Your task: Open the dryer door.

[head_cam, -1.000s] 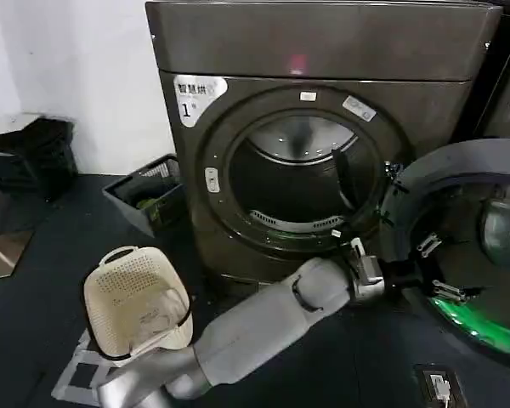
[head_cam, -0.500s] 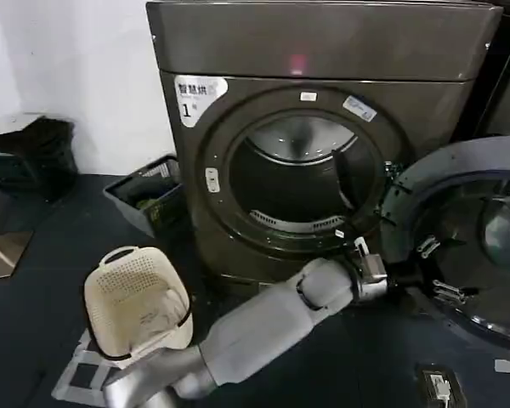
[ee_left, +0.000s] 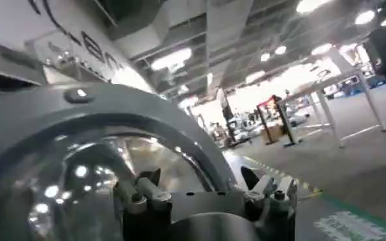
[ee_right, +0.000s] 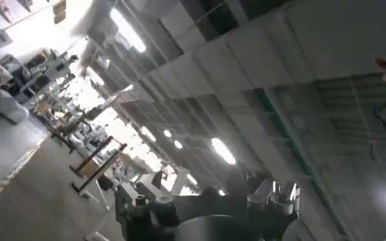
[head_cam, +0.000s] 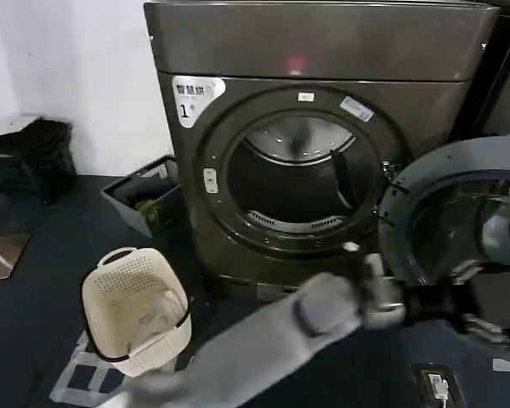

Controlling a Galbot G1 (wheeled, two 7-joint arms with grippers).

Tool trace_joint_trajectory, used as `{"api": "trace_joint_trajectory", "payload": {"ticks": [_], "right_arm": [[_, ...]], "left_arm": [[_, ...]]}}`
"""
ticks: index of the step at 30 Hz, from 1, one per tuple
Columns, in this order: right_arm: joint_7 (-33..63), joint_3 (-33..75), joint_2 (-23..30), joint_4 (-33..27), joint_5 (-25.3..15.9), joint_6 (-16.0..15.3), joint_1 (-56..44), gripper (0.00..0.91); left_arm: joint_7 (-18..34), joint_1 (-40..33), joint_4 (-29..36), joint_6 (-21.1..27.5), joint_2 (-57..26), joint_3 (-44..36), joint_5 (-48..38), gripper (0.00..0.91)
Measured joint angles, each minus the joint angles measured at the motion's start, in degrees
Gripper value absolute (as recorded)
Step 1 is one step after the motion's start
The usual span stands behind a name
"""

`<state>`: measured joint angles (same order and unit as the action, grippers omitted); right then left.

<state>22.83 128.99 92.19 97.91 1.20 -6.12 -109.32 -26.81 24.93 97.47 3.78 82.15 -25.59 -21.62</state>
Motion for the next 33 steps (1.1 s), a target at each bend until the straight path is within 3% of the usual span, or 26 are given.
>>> {"api": "trace_joint_trajectory", "payload": {"ticks": [8,15,25,33], "right_arm": [[-1.3,-0.6,0.0,0.2,0.1,0.0,-0.4,0.907],[-1.8,-1.7,-2.1,-0.3,0.4,0.2,-0.2,0.907],[-2.9,-4.9,-5.9,-1.5,1.7,1.0,1.1,0.907],[-3.7,-7.5,-9.0,-2.7,1.5,1.0,2.5,0.907]], "left_arm": [[5.6,8.5,14.9,2.4,-16.6,7.7,-2.0,0.907],[8.9,15.8,22.0,8.2,-27.2,17.2,-2.8,0.907],[15.4,32.7,25.2,15.7,-39.3,37.3,-3.9,0.907],[19.7,46.8,25.7,22.7,-42.8,53.8,-8.6,0.907]]}}
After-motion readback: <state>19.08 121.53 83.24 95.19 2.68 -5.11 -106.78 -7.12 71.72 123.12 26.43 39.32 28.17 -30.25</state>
